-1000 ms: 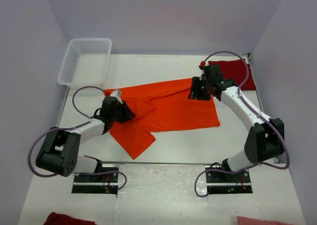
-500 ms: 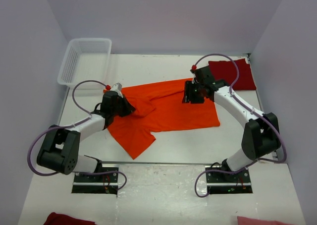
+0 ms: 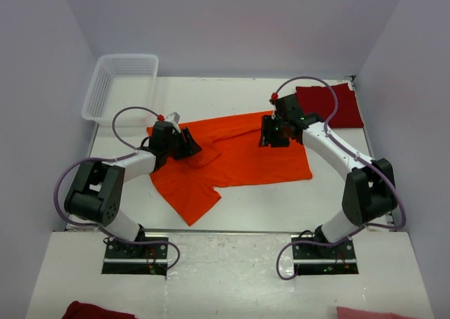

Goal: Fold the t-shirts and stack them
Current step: Fold the flattened tshirt in 1/3 of the way

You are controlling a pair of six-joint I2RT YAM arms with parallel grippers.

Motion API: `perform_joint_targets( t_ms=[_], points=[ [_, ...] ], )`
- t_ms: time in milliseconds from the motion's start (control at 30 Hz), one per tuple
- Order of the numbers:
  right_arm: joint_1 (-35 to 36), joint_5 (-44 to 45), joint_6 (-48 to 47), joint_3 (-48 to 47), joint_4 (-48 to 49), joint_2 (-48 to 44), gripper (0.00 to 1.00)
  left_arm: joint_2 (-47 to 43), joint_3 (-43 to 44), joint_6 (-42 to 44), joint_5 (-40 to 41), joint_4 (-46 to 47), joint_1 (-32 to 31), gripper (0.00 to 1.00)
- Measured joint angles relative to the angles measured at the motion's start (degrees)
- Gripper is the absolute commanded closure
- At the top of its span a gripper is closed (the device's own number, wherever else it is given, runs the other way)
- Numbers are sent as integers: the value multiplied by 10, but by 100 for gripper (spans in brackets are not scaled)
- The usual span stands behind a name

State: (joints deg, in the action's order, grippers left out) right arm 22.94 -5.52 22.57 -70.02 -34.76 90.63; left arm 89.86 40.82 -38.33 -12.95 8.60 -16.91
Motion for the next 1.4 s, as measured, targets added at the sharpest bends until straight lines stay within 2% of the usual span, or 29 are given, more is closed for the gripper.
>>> perform_joint_targets(
  t_ms=[167, 333, 500, 700, 967, 1067, 1200, 1400],
  points=[
    [1, 0, 0, 0, 1, 0, 50, -12, -3, 0, -9, -5, 0, 44],
    [4, 0, 3, 0, 2, 0, 50, -66, -16, 5, -1, -31, 0, 44],
    [10, 0, 4, 1, 3, 2, 50, -104, -19, 11, 29, -60, 0, 44],
    [14, 0, 5, 7, 6, 2, 50, -108, -25, 16, 71, -104, 0, 44],
    [14, 0, 5, 11, 7, 2, 50, -160, -71, 17, 97, -130, 0, 46],
    [14, 0, 5, 11, 9, 2, 50, -184, -82, 17, 97, -129, 0, 48],
    [16, 0, 6, 11, 10, 2, 50, -190, -97, 20, 87, -112, 0, 60],
    [18, 1, 5, 11, 10, 2, 50, -168, -109, 19, 52, -82, 0, 63]
  ],
)
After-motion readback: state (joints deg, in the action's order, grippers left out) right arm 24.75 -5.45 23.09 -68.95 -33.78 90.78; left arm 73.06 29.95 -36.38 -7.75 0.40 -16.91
